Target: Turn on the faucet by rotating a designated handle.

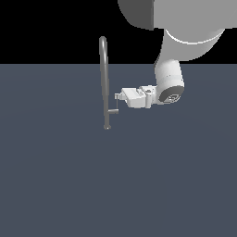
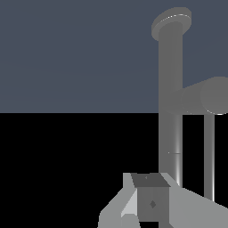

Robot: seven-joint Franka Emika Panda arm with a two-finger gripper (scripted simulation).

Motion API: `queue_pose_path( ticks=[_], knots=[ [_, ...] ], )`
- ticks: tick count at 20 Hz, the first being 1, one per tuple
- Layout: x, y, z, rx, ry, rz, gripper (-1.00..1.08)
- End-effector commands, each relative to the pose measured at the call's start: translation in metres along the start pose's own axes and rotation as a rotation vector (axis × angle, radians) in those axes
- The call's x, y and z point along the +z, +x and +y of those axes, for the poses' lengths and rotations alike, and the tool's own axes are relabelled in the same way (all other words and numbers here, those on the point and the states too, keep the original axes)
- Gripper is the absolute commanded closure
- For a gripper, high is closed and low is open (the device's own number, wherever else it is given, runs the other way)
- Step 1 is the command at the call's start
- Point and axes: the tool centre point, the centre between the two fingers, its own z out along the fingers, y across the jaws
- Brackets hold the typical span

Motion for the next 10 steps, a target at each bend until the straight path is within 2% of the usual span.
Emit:
queue_pose_path(
  ticks=[1,10],
  knots=[
    [0.0004,0.0009,-0.0007,0.002,0.004,-0.003,1.08],
    [0.0007,-0.0019,0.0073,0.002,0.003,-0.003,1.08]
  ],
)
